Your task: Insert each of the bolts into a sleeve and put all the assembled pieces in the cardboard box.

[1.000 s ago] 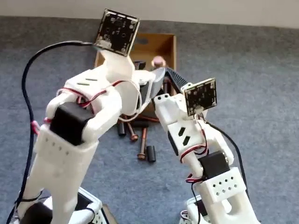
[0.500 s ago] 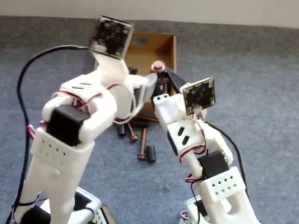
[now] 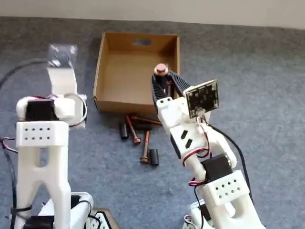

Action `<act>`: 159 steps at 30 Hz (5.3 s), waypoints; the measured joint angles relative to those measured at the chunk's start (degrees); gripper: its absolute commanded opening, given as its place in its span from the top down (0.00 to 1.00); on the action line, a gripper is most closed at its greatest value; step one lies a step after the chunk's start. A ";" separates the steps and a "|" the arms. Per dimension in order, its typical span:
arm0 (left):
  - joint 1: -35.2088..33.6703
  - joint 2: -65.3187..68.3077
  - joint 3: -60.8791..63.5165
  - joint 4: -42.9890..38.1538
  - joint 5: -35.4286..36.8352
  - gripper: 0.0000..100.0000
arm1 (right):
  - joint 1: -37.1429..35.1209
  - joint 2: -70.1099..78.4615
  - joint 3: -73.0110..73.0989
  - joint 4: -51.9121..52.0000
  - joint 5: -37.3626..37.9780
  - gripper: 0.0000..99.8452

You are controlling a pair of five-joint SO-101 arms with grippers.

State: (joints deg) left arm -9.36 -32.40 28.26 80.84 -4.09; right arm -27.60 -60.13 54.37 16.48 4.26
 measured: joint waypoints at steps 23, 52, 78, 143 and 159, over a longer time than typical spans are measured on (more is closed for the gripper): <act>0.79 0.00 41.93 -43.69 -0.97 0.97 | 4.48 10.11 -6.86 5.80 -0.35 0.99; 1.49 0.00 43.25 -46.86 -0.97 0.97 | 5.71 83.52 -58.81 20.84 -12.04 0.99; 1.49 0.00 43.25 -47.21 -0.97 0.97 | 5.45 87.82 -59.78 26.55 -12.04 0.99; 1.49 0.00 43.25 -47.21 -0.97 0.97 | 3.52 94.24 -84.13 47.03 -12.57 0.99; 1.49 0.00 43.25 -47.21 -0.97 0.97 | 5.10 106.11 -87.03 41.58 -12.57 0.99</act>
State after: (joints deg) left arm -7.87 -32.40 71.52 33.63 -5.05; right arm -22.51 45.98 -32.66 58.07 -8.31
